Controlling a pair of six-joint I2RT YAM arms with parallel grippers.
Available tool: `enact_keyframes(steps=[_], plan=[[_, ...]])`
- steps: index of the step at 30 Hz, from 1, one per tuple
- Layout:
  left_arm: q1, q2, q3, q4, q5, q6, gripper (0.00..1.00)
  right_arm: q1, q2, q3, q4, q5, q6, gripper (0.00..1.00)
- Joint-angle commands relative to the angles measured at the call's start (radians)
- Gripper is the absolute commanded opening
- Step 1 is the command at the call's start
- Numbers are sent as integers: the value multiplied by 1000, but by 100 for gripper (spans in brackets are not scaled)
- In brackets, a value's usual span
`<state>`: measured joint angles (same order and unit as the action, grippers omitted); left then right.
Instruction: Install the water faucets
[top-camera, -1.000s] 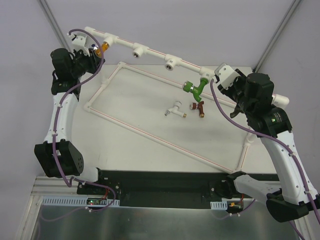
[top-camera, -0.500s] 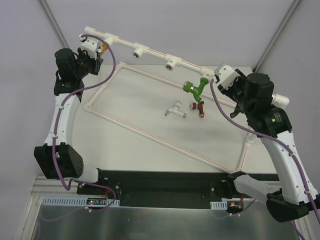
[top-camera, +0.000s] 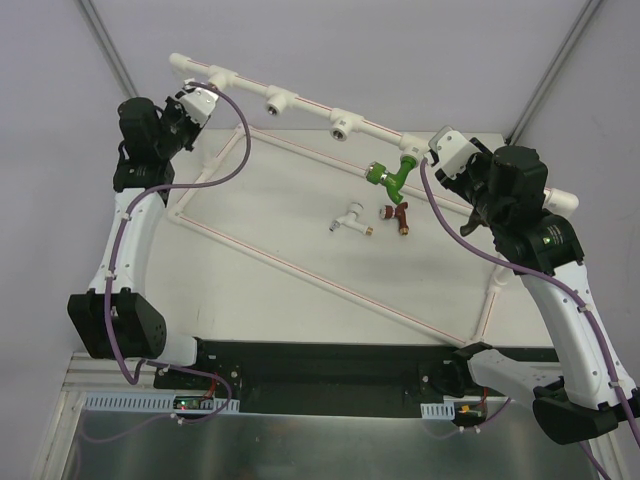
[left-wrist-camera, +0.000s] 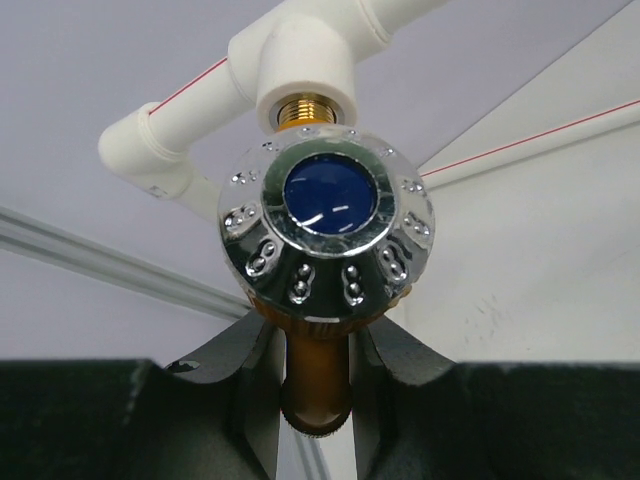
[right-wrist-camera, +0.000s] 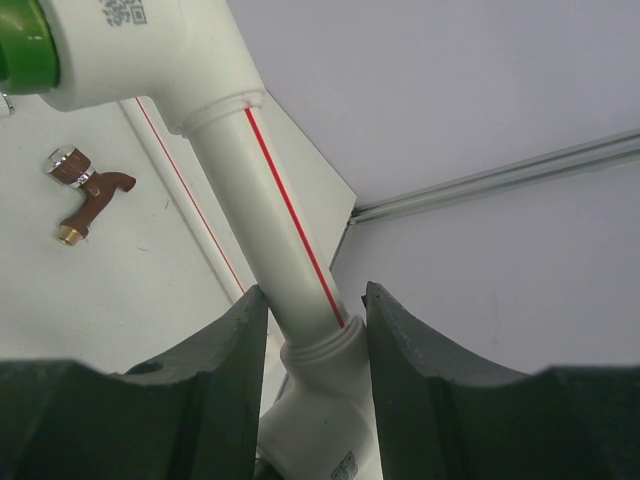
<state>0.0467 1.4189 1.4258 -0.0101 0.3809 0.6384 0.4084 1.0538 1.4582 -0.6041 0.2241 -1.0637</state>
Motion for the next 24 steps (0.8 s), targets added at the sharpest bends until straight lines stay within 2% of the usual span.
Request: enact_keyframes(steps=[1,11,22,23,24], plan=[[-74,-9,-21,18,-31,164,0,29,-6,11,72,-57,57,2],[-113,-11,-60,16,-105,355,0,30,-6,11,70,-55,56,2],[-128,-24,-100,16,-148,486,0,32,-6,11,70,-54,56,2],[-128,-28,-100,16,-148,483,1,30,-6,11,70,-54,56,2],[-128,-31,-100,18,-146,478,11,32,-6,11,70,-55,54,2]])
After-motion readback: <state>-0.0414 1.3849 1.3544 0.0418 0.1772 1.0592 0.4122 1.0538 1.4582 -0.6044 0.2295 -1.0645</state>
